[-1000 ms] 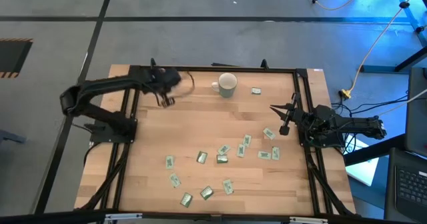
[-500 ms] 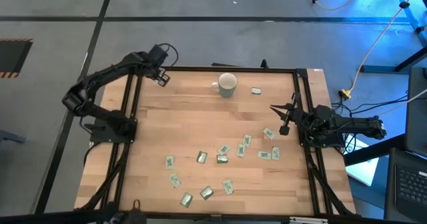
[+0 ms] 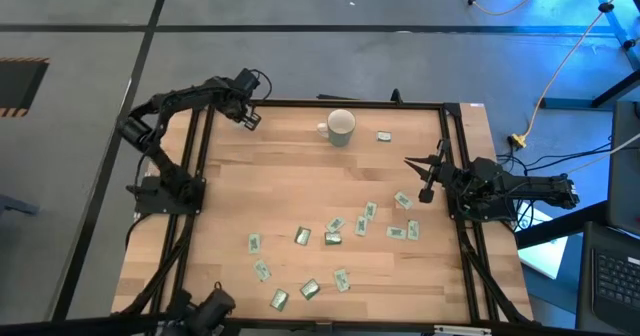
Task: Pick and place Stevia / Truvia into bins
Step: Put the truvia packet into the transparent bin
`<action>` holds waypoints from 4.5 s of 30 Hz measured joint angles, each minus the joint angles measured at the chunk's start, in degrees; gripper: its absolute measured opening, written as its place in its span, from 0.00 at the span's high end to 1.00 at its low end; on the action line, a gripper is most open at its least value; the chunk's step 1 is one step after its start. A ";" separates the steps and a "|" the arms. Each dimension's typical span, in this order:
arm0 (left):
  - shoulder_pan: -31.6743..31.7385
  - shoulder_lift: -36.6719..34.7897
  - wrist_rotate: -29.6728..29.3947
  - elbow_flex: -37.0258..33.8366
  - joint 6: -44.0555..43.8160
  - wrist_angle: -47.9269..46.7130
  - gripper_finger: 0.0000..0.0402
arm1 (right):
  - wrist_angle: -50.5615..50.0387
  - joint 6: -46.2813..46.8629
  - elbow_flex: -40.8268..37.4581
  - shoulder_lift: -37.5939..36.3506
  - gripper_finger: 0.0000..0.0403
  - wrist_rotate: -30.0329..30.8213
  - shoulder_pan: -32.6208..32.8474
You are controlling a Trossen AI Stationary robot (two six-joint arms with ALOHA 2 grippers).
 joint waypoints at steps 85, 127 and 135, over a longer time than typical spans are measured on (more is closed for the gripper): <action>-40.35 -19.70 48.01 -27.81 21.83 59.59 0.89 | 1.48 19.23 0.01 0.00 0.91 0.00 -0.02; -40.33 -19.68 47.91 -27.78 20.74 59.62 0.89 | -33.46 23.76 49.96 78.84 0.91 -13.86 -37.66; -40.33 -19.66 47.93 -27.78 20.74 59.60 0.89 | -29.83 19.76 50.02 85.26 0.86 -17.11 -41.94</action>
